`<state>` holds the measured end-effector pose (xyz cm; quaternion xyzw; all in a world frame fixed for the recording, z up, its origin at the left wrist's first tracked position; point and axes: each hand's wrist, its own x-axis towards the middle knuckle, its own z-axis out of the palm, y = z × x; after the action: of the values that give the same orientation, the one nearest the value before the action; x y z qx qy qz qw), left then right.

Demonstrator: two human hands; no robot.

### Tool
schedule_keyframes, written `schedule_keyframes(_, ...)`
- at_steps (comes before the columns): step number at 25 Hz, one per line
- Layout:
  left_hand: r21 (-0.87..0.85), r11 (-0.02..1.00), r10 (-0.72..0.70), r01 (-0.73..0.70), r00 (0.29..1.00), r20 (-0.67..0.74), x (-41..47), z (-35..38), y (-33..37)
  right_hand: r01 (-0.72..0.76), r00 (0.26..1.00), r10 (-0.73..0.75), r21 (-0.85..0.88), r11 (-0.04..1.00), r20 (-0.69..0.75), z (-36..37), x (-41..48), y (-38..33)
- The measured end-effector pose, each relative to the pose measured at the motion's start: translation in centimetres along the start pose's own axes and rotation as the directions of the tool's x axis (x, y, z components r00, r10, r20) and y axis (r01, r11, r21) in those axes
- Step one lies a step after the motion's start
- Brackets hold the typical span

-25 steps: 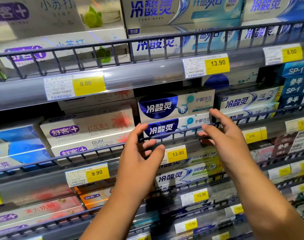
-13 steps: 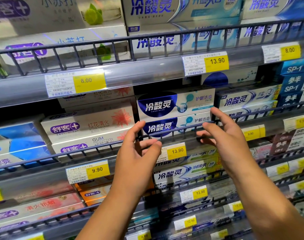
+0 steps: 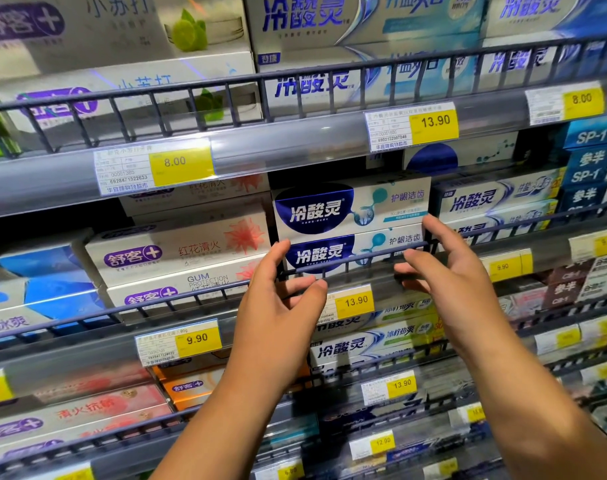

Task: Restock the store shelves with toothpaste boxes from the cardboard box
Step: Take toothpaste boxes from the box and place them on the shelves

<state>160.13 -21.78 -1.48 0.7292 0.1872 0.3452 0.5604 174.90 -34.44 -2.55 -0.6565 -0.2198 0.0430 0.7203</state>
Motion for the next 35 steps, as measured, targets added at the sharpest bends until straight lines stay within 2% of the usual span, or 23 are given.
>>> schedule_keyframes(8,-0.003,0.998,0.066,-0.066,0.997,0.03,-0.5,0.1,0.0,0.019,1.0,-0.019,-0.027,0.999,-0.007,-0.7,-0.8,-0.5)
schedule_keyframes(12,-0.009,0.985,0.173,-0.173,0.974,0.146,-0.3,0.5,0.6,0.068,0.997,-0.072,-0.106,0.992,-0.038,-1.5,-2.2,-1.6)
schedule_keyframes(17,-0.061,0.961,0.274,-0.268,0.913,0.302,0.6,1.5,1.5,0.129,0.981,-0.153,-0.193,0.973,-0.116,-2.7,-4.6,-3.5)
schedule_keyframes(26,-0.329,0.905,0.417,-0.269,0.709,0.569,1.9,3.4,2.9,0.175,0.903,-0.28,-0.319,0.932,-0.325,-3.9,-10.2,-6.5)
schedule_keyframes(32,-0.436,0.88,0.461,-0.188,0.559,0.689,0.3,5.5,2.1,0.072,0.822,-0.299,-0.432,0.899,-0.484,-4.3,-15.2,-6.3)
schedule_keyframes(35,-0.444,0.886,0.446,-0.135,0.508,0.736,-1.5,6.9,1.3,0.011,0.8,-0.29,-0.471,0.882,-0.525,-5.4,-17.8,-5.6)
